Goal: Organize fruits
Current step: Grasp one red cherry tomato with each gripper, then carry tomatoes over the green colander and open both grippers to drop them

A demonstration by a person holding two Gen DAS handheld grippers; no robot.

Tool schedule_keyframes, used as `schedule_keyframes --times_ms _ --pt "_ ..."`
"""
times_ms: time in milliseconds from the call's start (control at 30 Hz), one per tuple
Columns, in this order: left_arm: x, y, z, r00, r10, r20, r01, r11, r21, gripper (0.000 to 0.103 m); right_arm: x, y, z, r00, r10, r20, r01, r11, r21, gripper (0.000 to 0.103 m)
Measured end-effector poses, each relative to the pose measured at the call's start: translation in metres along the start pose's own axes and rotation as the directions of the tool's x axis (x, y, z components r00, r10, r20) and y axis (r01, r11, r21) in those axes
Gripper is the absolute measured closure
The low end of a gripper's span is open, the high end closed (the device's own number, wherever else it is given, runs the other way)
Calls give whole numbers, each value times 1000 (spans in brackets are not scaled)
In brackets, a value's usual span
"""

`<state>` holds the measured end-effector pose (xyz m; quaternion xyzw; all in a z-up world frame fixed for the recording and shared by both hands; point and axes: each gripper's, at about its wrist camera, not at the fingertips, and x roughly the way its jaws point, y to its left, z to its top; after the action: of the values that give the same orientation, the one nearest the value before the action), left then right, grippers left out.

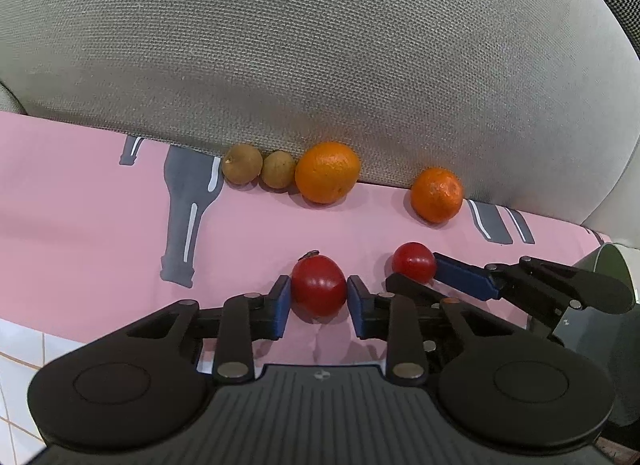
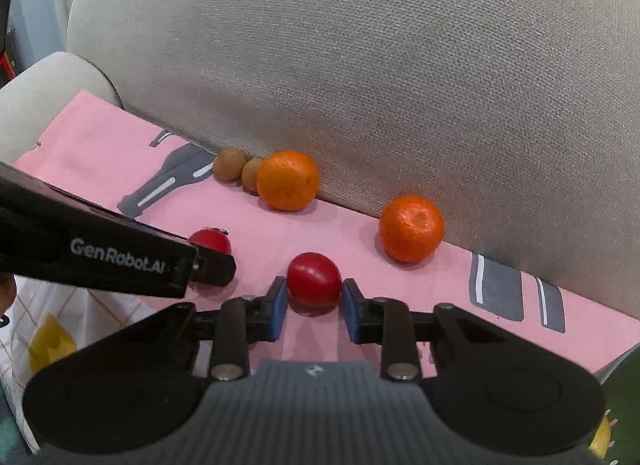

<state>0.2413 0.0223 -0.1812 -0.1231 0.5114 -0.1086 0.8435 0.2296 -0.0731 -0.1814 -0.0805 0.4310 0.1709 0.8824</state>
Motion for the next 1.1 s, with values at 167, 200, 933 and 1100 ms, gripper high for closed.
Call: schedule_keyframes --times_ms 167,200,933,1100 --pt "-7 -1 -1 1000 -1 9 1 1000 -8 71 -10 -1 0 1000 -4 10 4 1000 5 77" --pt "-10 -2 -2 1000 -6 12 6 1000 -12 71 -14 -1 0 1000 -4 15 4 1000 5 77" --pt "-108 -88 -29 990 -96 101 82 987 136 71 -145 -26 -27 994 -13 105 4 997 83 77" --pt "-119 -119 -43 988 -126 94 106 974 201 71 -174 -45 -46 993 -38 111 24 991 128 77"
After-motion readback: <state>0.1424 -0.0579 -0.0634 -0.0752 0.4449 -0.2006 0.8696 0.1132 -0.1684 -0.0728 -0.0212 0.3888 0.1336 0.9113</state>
